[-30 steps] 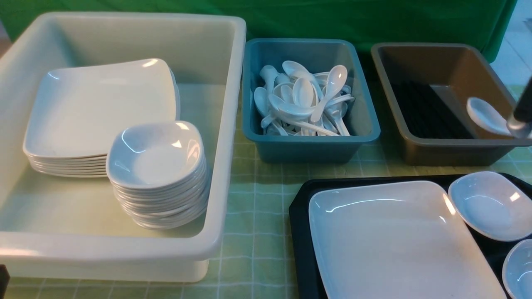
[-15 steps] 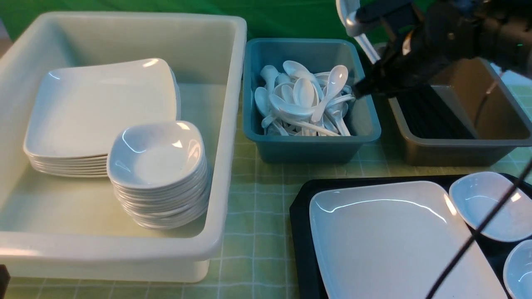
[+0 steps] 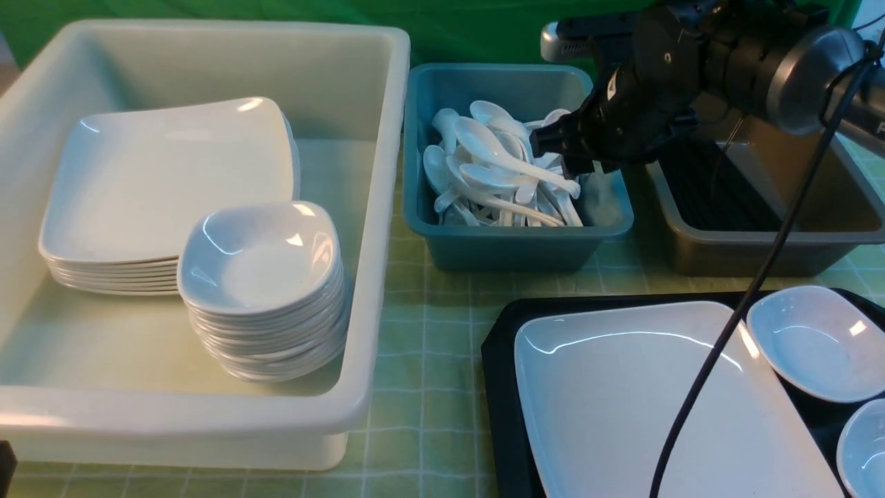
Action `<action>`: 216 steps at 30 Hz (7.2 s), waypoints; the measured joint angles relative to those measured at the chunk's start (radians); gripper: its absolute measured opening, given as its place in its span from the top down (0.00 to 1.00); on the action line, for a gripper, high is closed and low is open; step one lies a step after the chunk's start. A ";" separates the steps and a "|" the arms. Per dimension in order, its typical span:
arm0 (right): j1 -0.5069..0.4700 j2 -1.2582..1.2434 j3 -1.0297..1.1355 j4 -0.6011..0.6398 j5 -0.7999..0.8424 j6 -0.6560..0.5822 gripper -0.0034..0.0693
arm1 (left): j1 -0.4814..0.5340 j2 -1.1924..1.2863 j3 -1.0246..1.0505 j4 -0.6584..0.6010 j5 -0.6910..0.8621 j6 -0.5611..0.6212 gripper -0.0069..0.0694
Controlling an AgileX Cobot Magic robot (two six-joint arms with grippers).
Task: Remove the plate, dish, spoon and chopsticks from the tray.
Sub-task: Use the right arm to put the soup spoon into the small storage box in the middle, then use the right arm to grab a small plate from the dinner plate, then use the right arm to put the small plate into the large storage box on the left, then use the right arm to grab a small plate from the dinner plate
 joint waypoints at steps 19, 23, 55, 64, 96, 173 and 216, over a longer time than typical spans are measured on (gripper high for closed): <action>-0.144 -0.617 0.311 -0.032 0.312 -0.335 0.96 | 0.000 0.000 0.000 0.000 0.000 -0.003 0.91; -0.346 -0.632 0.526 0.037 0.290 -0.356 0.96 | 0.000 0.000 0.000 0.004 0.000 -0.002 0.91; -0.680 -0.223 0.722 0.310 -0.172 -0.734 0.41 | 0.000 0.000 0.000 0.005 0.000 0.000 0.91; -0.682 -0.196 0.720 0.319 -0.169 -0.734 0.60 | 0.000 0.000 0.000 0.005 0.000 -0.001 0.91; -0.506 -0.817 0.673 0.733 0.029 -0.593 0.91 | 0.000 0.000 0.000 0.005 0.000 -0.001 0.91; -0.012 -0.682 0.592 -0.012 0.275 -0.348 0.95 | 0.000 0.000 0.000 0.005 0.000 -0.001 0.83; -0.506 -0.224 0.766 -0.042 0.164 -1.076 0.68 | 0.000 0.000 0.000 0.005 0.000 -0.002 0.78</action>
